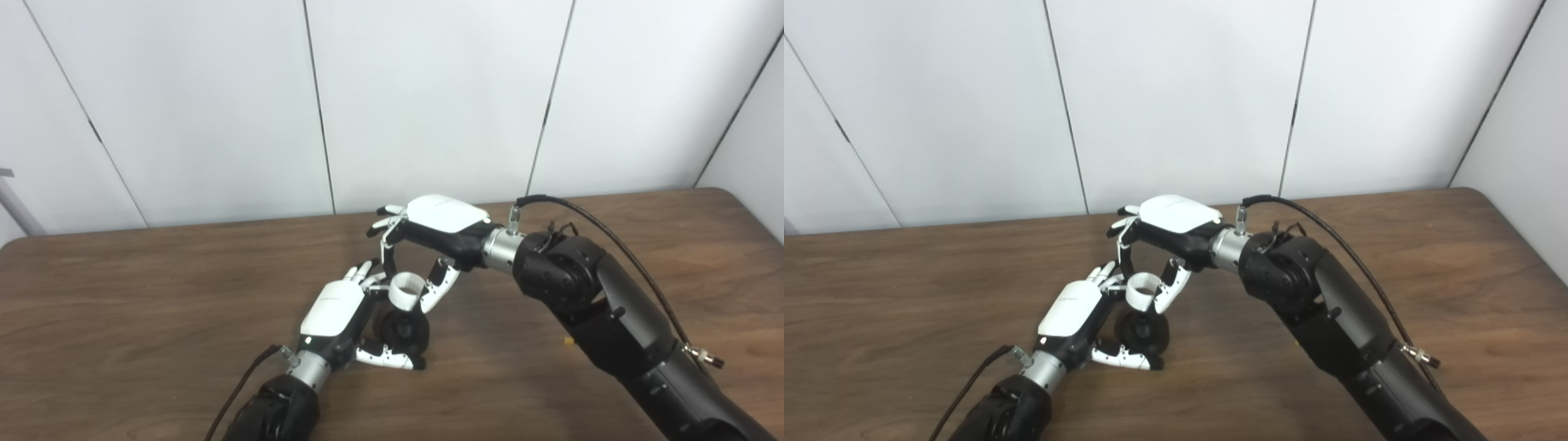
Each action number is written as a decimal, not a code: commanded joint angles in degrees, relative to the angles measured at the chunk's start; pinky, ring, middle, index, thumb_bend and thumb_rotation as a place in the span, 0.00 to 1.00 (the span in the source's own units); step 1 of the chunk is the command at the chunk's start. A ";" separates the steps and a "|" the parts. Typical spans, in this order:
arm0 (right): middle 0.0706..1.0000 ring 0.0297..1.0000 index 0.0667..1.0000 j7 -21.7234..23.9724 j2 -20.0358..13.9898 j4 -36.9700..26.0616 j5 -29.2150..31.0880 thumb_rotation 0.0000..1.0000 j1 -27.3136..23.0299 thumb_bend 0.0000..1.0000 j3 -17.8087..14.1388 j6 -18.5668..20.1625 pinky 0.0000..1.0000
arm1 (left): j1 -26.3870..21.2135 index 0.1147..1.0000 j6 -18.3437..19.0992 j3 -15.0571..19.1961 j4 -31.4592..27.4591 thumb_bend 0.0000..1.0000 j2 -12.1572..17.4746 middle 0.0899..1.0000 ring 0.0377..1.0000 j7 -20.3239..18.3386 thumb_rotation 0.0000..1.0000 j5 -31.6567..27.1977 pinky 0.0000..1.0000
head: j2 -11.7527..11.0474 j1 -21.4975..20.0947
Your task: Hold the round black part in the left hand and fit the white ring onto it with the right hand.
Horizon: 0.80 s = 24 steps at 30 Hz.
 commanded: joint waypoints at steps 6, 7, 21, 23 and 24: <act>0.86 0.96 0.44 -1.33 0.28 -1.09 0.24 0.12 -1.42 0.52 -0.10 -0.96 0.85 | 4.30 0.41 0.71 -1.83 0.02 0.52 -0.50 0.86 1.00 -2.05 0.05 0.27 1.00 | 0.44 0.01; 0.86 0.96 0.44 -1.34 0.33 -1.09 0.34 0.12 -1.22 0.52 -0.11 -0.92 0.85 | 4.35 0.41 0.74 -1.75 -0.11 0.52 -0.48 0.86 1.00 -2.19 0.05 0.17 1.00 | 0.59 0.04; 0.86 0.96 0.44 -1.12 0.53 -1.17 0.15 0.13 0.32 0.52 0.43 -0.51 0.83 | 4.33 0.41 0.49 -1.43 0.08 0.52 -0.19 0.86 1.00 -2.11 0.05 0.24 1.00 | 0.81 -0.10; 0.86 0.96 0.44 -1.08 0.50 -1.29 0.25 0.13 0.54 0.52 0.40 -0.50 0.83 | 4.37 0.41 0.44 -1.33 0.02 0.52 -0.17 0.86 1.00 -2.17 0.05 0.04 1.00 | 0.90 -0.16; 0.86 0.96 0.44 -0.97 0.47 -1.37 0.24 0.12 0.70 0.52 0.40 -0.39 0.83 | 4.36 0.41 0.51 -1.36 -0.08 0.52 -0.11 0.86 1.00 -2.22 0.05 0.11 1.00 | 1.03 -0.24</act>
